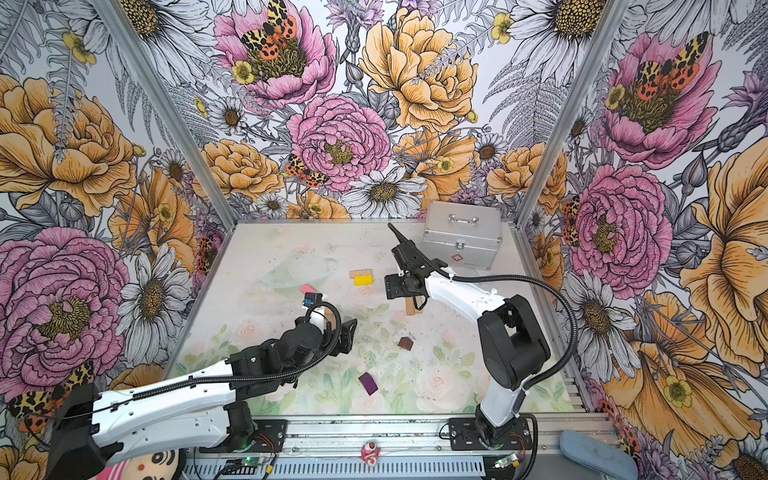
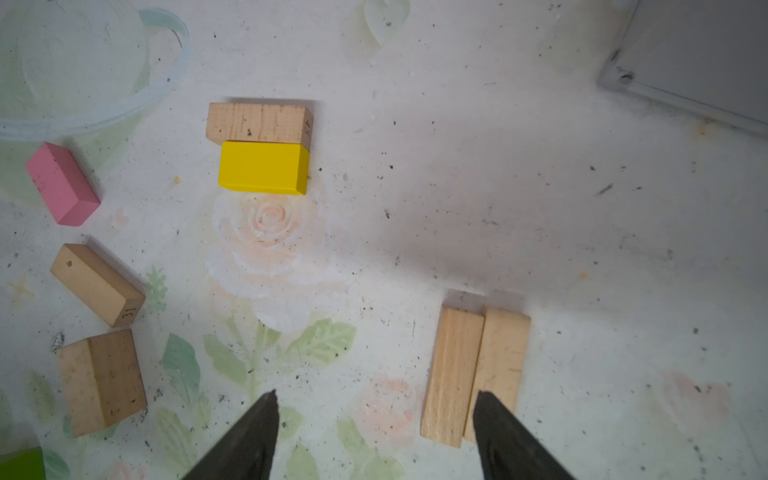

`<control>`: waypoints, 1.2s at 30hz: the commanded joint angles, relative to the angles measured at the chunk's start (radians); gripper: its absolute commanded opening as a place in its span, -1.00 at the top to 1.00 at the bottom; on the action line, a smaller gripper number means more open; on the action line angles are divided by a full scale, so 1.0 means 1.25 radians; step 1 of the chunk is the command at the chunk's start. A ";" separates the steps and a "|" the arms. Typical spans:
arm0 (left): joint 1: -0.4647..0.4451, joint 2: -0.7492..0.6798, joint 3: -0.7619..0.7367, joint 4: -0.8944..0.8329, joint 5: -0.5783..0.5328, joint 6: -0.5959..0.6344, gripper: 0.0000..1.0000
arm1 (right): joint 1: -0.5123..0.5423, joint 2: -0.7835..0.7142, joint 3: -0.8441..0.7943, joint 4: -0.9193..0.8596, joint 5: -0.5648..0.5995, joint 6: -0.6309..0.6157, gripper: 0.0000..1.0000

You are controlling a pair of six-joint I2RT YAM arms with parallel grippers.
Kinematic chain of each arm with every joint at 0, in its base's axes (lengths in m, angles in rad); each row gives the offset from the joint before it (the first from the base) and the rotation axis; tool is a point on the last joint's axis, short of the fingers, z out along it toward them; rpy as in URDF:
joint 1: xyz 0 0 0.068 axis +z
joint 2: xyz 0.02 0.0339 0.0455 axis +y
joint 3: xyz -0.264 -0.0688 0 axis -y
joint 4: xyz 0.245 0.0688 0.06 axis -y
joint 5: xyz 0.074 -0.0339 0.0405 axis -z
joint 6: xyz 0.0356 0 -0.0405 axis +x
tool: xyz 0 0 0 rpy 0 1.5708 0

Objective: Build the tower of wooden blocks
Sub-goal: 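Move the right gripper over the yellow block beside the wooden block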

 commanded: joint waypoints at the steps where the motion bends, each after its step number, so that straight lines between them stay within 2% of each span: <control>1: -0.005 -0.007 0.009 -0.004 -0.036 -0.019 -0.98 | 0.016 0.050 0.055 0.015 0.013 0.004 -0.58; 9: 0.003 -0.060 -0.037 -0.013 -0.068 -0.013 -0.98 | 0.050 0.142 0.155 0.000 0.028 0.019 -0.86; 13: 0.029 -0.106 -0.070 -0.013 -0.057 -0.009 -0.98 | 0.060 0.188 0.211 -0.016 0.038 0.030 -0.91; 22: 0.101 -0.195 -0.131 -0.012 0.001 0.006 -0.98 | 0.077 0.316 0.339 -0.046 0.059 0.060 -0.99; 31: 0.156 -0.246 -0.169 -0.007 0.045 0.020 -0.98 | 0.101 0.417 0.473 -0.110 0.134 0.108 -0.99; 36: 0.182 -0.264 -0.178 -0.006 0.071 0.032 -0.97 | 0.114 0.453 0.522 -0.126 0.140 0.138 -0.93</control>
